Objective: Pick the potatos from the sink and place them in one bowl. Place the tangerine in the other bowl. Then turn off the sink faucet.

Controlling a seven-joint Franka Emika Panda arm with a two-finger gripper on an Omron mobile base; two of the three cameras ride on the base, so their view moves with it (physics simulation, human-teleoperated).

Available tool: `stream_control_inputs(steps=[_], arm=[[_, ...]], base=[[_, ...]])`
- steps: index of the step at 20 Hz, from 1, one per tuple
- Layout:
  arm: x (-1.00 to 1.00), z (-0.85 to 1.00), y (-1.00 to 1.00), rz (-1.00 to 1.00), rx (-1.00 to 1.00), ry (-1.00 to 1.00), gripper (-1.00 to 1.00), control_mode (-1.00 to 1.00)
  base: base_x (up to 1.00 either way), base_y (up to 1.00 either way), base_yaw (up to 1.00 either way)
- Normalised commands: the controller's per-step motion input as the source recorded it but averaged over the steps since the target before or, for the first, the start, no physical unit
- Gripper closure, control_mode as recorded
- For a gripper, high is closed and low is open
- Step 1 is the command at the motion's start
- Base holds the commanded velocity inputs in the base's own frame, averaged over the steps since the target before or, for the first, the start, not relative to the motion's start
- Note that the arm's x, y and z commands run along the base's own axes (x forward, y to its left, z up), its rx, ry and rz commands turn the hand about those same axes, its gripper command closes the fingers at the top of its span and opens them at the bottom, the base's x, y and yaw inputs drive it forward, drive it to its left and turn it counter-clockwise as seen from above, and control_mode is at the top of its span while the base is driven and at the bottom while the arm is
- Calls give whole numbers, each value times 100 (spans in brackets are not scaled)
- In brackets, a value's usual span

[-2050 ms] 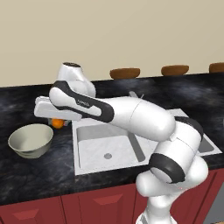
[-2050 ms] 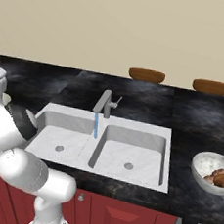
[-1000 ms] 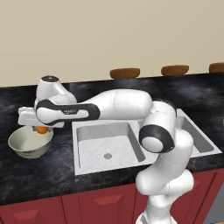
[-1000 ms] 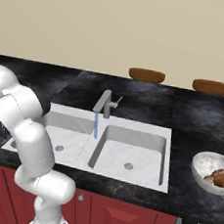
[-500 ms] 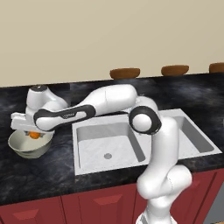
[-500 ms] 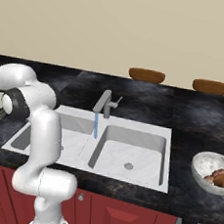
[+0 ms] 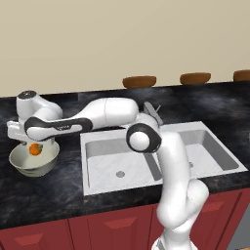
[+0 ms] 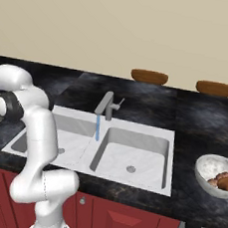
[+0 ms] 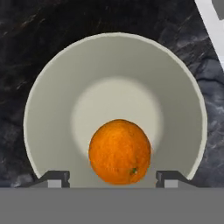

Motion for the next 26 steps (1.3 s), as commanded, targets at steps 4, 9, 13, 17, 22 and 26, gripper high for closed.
stream_control_inputs(steps=[4,9,13,17,22,26], arm=[[23,-45,0,-18,-6,0,-100,-100],[5,15,-11,-12,-1,0,-100,-100],[-35,58,-52,-8,0,0,-100,-100],[-35,18,-85,-1,1,0,-100,-100],[-38,0,-98,1,12,-7,-100,-100],[-27,2,-100,8,25,-16,-100,-100]], base=[[0,0,0],[0,0,0],[0,0,0],[0,0,0],[0,0,0],[0,0,0]])
